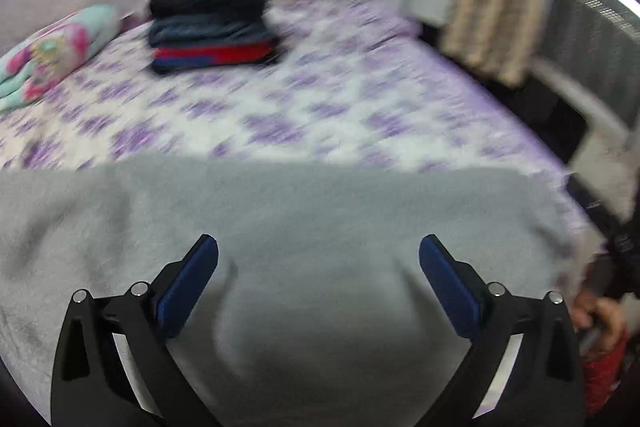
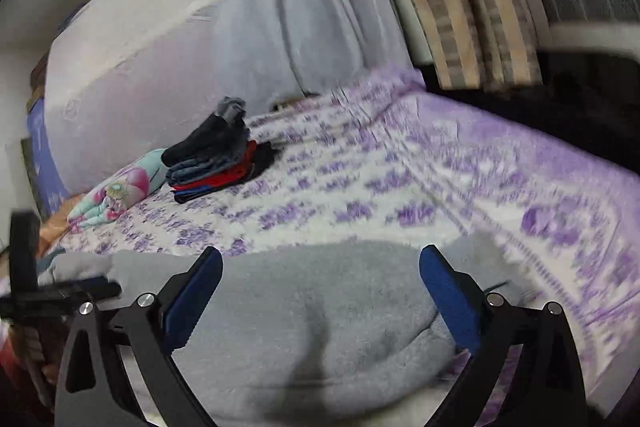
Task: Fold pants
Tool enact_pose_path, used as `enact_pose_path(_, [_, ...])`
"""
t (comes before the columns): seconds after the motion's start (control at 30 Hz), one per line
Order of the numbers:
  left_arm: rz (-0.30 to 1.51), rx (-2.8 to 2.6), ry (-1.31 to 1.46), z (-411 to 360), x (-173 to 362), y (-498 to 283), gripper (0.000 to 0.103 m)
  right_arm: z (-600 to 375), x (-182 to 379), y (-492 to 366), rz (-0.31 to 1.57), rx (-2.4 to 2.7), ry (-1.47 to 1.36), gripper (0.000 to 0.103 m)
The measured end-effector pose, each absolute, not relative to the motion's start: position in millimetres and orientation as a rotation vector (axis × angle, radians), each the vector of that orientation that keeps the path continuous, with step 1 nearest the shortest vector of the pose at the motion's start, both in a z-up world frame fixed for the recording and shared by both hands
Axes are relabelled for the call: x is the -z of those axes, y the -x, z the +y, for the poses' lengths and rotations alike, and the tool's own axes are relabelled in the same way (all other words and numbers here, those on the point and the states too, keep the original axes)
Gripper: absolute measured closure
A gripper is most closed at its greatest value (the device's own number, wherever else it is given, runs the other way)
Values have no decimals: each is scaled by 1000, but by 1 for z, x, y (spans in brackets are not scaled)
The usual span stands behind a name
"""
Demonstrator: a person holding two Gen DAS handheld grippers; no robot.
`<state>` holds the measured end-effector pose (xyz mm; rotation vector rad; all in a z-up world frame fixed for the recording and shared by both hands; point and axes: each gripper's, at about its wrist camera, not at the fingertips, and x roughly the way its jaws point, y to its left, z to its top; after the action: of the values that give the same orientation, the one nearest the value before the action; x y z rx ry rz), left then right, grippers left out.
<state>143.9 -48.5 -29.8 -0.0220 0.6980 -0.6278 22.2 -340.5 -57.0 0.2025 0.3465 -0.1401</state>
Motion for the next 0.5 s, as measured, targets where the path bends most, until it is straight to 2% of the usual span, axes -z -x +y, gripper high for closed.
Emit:
enact_pose_path(0.17, [659,727,-46,-91,17,-135,5,-328,57,-26,398,208,-43,4])
enact_pose_path(0.23, [685,687,-128,-109,39,-143,5,-331,79,-45,511,253,-6,4])
enact_pose_path(0.27, [737,659,-170,-116,54,-148,5,-336,102,-63,630,258,-7,3])
enact_pose_path(0.33, [868,650,-208,-125,70,-163,5,-336,106,-60,582,246,-1,3])
enact_pose_path(0.5, [823,730,-51,-97,54,-162,5,-337,100,-57,579,253,-11,3])
